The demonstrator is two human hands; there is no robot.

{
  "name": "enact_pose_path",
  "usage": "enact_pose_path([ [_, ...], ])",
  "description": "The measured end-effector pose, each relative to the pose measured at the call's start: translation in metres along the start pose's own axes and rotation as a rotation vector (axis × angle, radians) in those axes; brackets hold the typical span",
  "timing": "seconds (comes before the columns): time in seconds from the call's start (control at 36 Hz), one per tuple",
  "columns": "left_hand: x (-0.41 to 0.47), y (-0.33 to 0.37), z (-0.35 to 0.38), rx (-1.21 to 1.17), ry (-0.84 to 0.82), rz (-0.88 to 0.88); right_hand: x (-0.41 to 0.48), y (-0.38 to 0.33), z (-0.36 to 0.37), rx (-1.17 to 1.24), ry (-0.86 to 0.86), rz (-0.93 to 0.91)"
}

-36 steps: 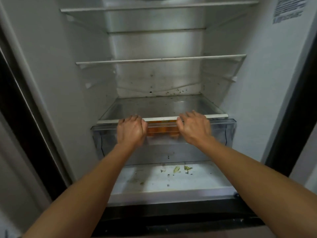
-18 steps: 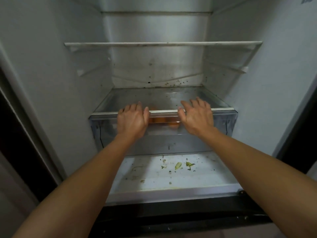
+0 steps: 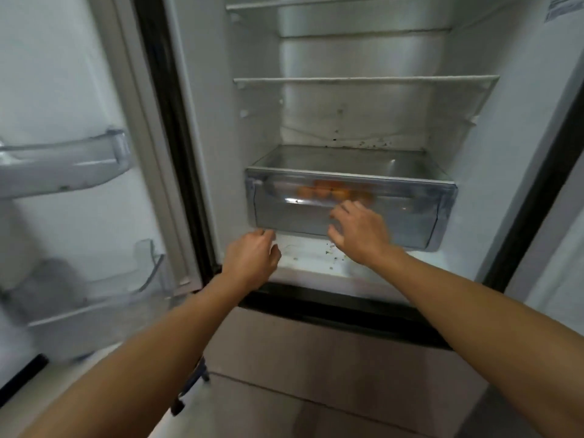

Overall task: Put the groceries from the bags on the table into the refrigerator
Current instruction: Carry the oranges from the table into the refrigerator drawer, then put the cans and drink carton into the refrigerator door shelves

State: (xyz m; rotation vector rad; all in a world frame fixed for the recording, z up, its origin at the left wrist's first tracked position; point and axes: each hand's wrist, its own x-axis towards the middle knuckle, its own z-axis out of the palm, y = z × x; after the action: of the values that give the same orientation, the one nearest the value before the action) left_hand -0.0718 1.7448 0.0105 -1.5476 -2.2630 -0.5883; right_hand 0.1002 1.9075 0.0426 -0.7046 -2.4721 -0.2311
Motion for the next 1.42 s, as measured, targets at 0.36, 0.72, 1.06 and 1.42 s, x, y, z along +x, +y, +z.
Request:
enact_pose_path([
  [0.36, -0.281, -0.049, -0.096, 0.327, -0.249, -0.449, -0.102, -0.215, 0.003, 0.261, -0.163, -0.508],
  [0.72, -0.554, -0.129, -0.243, 0.452, -0.251, -0.971, -0.179, -0.503, -0.043, 0.477, -0.104, -0.923],
  [1.06, -0.785, -0.187, -0.384, 0.495, -0.294, -1.324, -0.295, -0.771, -0.086, 0.694, -0.229, -1.102],
  [1.42, -0.929, -0.287, -0.436, 0.479, -0.239, -1.568, -0.327, -1.000, -0.087, 0.734, -0.327, -1.319],
])
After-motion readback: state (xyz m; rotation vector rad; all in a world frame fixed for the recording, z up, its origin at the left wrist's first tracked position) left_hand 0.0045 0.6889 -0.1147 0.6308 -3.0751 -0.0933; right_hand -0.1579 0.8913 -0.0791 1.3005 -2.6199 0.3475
